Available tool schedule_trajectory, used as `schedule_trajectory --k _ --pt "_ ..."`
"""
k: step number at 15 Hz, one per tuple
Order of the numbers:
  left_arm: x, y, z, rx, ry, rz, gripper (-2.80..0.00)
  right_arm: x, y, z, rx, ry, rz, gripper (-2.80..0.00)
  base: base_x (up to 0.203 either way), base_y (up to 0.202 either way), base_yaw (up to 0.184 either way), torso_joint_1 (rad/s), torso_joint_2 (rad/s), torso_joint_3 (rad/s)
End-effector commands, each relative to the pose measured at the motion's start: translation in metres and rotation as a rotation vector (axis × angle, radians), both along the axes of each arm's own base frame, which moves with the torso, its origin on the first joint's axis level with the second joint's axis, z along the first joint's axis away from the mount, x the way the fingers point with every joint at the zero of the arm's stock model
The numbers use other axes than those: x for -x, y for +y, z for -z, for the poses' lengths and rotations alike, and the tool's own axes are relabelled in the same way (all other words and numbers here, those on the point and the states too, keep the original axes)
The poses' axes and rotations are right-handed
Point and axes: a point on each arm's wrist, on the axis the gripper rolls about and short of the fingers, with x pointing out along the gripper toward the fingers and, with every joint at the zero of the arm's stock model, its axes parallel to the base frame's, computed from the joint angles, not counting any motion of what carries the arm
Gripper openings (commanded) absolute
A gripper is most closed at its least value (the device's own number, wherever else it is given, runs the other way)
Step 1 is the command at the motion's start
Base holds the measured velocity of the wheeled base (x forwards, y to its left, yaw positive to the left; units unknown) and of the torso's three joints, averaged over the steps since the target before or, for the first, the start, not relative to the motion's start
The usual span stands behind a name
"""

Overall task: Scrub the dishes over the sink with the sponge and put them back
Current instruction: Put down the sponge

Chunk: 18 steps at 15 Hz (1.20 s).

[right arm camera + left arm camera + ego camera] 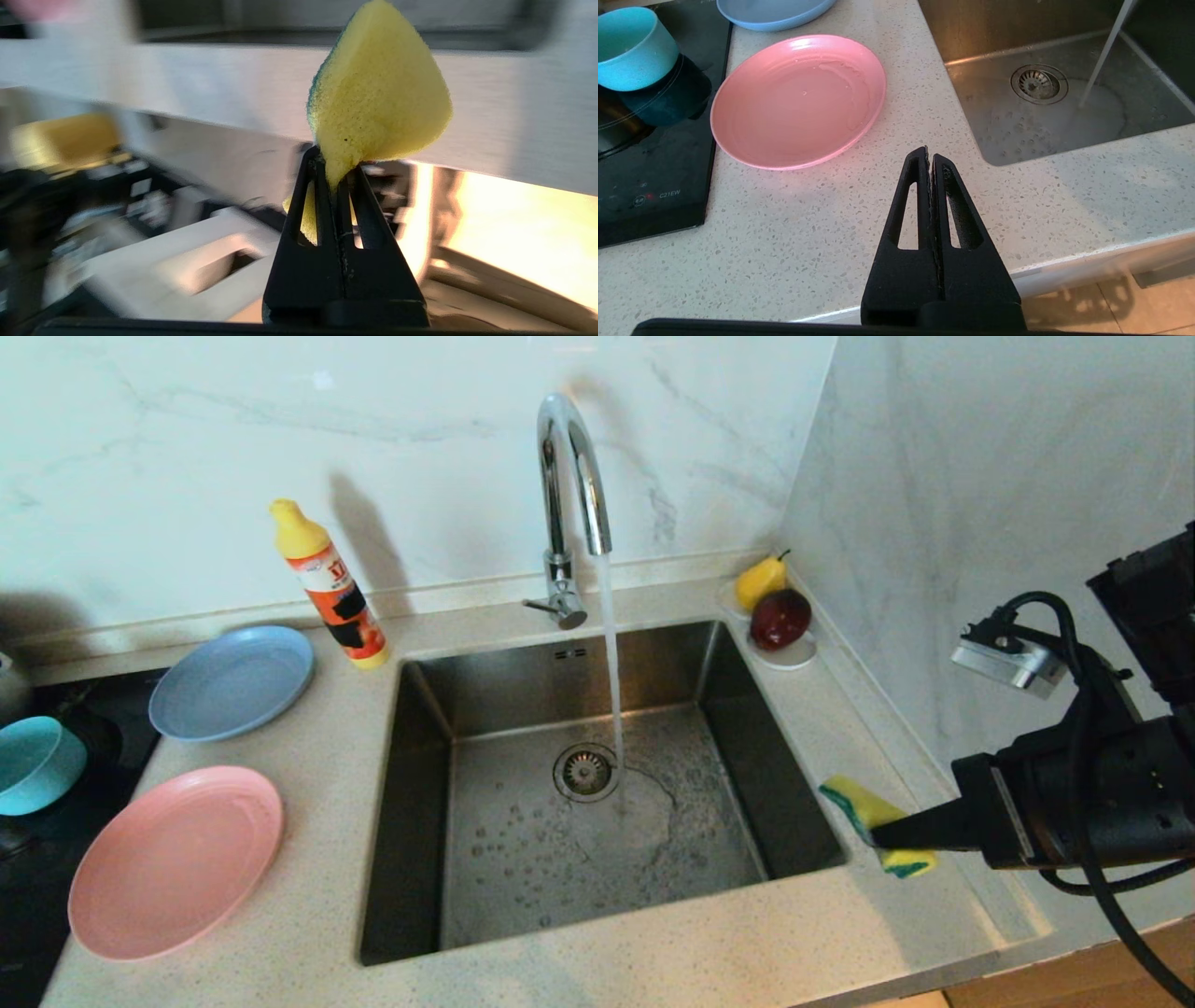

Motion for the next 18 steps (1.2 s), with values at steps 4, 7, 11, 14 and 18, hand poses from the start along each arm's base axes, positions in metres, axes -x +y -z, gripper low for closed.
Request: schedule_trajectory --k 4,7,11,14,18 --pt "-0.002 0.0 0.005 0.0 0.02 0.001 -2.8 0.015 0.003 0.023 0.25 -0.069 0.092 -2.8 0.0 0.0 0.0 0.0 0.0 0.0" --pt "-0.002 0.0 0.004 0.0 0.019 0.0 -2.8 0.019 0.003 0.039 0.361 -0.116 0.158 -2.8 0.0 0.0 0.0 0.0 0.0 0.0" --pt "-0.002 0.0 0.005 0.0 0.02 0.0 -2.8 0.024 0.014 0.069 0.486 -0.187 0.201 -2.8 0.0 0.0 0.0 0.0 0.0 0.0" --pt "-0.002 0.0 0.005 0.0 0.02 0.0 -2.8 0.028 0.021 0.093 0.549 -0.203 0.179 -2.8 0.0 0.0 0.0 0.0 0.0 0.0" --pt "-0.002 0.0 0.004 0.0 0.019 0.0 -2.8 0.02 0.026 0.123 0.619 -0.236 0.158 -2.8 0.0 0.0 0.0 0.0 0.0 0.0"
